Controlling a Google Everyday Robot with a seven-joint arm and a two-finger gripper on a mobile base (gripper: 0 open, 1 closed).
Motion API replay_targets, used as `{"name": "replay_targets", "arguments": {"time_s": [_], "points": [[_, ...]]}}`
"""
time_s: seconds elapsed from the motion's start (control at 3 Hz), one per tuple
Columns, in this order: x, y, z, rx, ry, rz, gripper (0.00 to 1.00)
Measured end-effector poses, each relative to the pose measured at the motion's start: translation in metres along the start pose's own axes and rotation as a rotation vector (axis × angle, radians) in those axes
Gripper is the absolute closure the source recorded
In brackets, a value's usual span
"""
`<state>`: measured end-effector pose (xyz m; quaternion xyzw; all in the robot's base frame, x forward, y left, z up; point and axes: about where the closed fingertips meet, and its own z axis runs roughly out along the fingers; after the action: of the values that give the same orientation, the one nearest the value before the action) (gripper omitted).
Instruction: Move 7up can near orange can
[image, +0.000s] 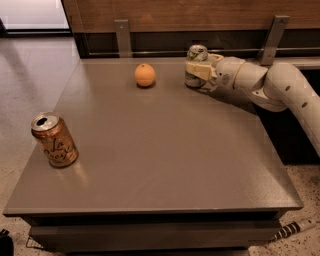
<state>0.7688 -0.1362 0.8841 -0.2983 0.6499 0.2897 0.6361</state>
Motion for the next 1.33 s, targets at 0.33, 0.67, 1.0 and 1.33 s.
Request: {"name": "replay_targets", "arguments": {"time_s": [0.33,0.67,1.0,1.33], "points": [[0.000,0.000,0.000,0.000,0.000,0.000,1.00],[-0.014,0.012,-0.007,-0.014,0.005,-0.013,1.00],[-0.036,0.034,-0.018,-0.022,0.015,-0.052,1.00],[-0.051,0.061,-0.028,-0.045,0.005,-0.071,1.00]]}}
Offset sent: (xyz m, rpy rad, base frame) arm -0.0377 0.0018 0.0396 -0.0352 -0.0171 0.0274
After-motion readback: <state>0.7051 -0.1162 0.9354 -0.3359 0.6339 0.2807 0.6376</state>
